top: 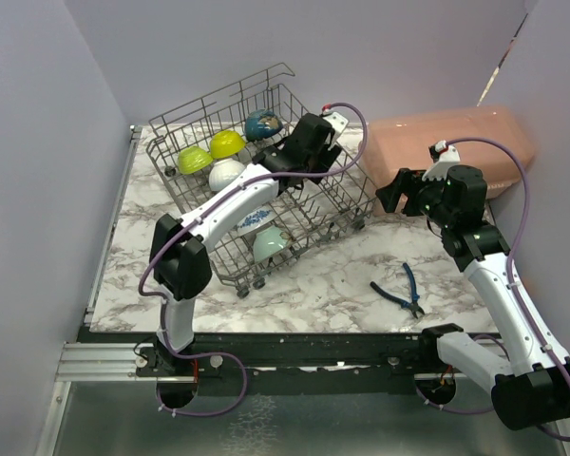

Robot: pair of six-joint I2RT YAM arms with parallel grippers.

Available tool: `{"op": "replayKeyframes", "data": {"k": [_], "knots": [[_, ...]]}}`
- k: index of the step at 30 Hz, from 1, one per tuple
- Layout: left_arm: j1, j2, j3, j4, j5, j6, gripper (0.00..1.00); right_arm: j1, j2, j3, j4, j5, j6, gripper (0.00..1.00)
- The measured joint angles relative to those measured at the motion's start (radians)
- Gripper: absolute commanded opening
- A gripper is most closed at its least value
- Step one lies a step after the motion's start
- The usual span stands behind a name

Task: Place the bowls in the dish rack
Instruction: Pick up the bowl from the dish rack, then turn the bowl upside down on the dish rack.

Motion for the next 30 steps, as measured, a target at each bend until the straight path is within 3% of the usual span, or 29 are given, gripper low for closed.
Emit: {"op": "replayKeyframes", "data": {"k": [15, 30], "knots": [[-0.001, -0.119, -0.154, 0.022, 0.209, 0.155, 0.0, 0.0, 0.0, 0.0, 0.0, 0.0, 0.0, 0.82], [-0.02, -0.114, -0.188, 0.039, 0.219, 0.146, 0.0, 0.0, 0.0, 0.0, 0.0, 0.0, 0.0, 0.82]]}}
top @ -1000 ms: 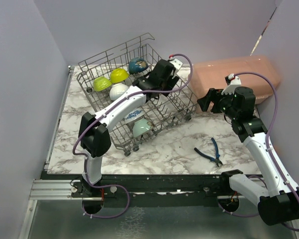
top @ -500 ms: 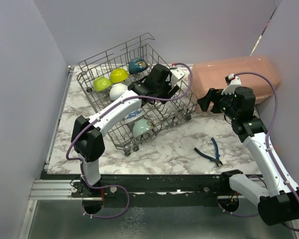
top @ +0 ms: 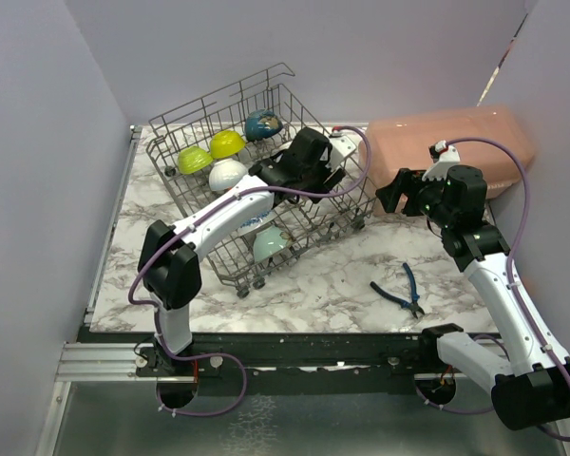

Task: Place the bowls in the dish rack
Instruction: Turn the bowl upside down on the dish rack.

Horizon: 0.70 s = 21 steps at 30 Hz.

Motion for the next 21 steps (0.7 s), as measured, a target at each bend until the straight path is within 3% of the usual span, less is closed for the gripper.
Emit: {"op": "replayKeyframes", "data": {"k": [21], "knots": [[-0.02, 0.061, 0.0, 0.087, -0.064, 0.049, 0.0, 0.0, -0.002, 0.0, -0.002, 0.0, -0.007, 0.82]]}}
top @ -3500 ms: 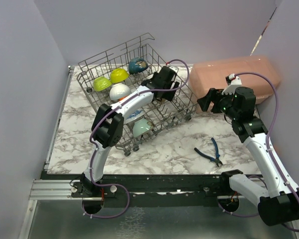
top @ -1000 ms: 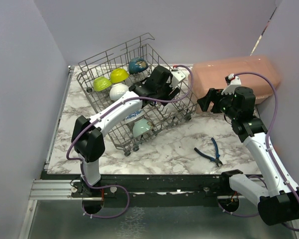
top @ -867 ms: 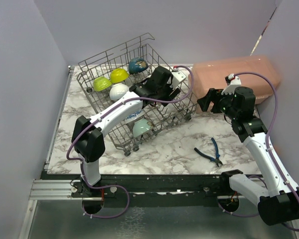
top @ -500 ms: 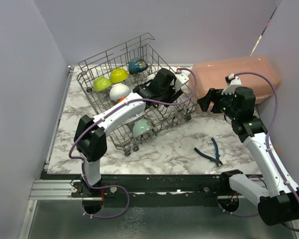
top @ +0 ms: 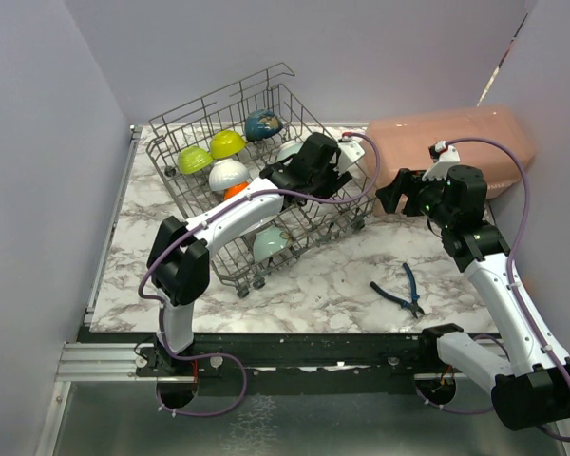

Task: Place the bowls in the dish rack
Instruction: Turn the bowl upside down on the dish rack.

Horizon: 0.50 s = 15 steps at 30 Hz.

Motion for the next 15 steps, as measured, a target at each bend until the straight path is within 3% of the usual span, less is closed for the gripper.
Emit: {"op": "replayKeyframes", "data": {"k": [15], "knots": [[-0.001, -0.001, -0.005, -0.008, 0.029, 0.07, 0.0, 0.0, 0.0, 0.0, -0.008, 0.0, 0.0, 0.82]]}}
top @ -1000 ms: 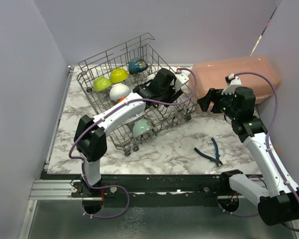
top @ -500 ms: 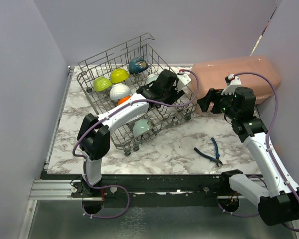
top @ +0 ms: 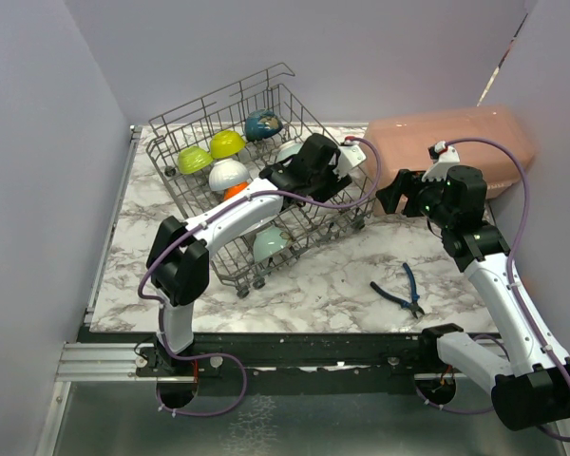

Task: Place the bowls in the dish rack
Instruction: Turn the bowl upside down on the dish rack.

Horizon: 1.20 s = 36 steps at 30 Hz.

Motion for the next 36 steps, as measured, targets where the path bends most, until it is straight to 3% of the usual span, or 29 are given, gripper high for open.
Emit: {"op": "replayKeyframes", "data": {"k": [21, 36], "knots": [[0.0, -0.027, -0.011, -0.048, 0.034, 0.042, 0.0, 0.0, 0.005, 0.0, -0.004, 0.0, 0.0, 0.82], [-0.002, 0.036, 0.066, -0.08, 0.025, 0.017, 0.0, 0.0, 0.01, 0.0, -0.005, 0.0, 0.0, 0.82]]}}
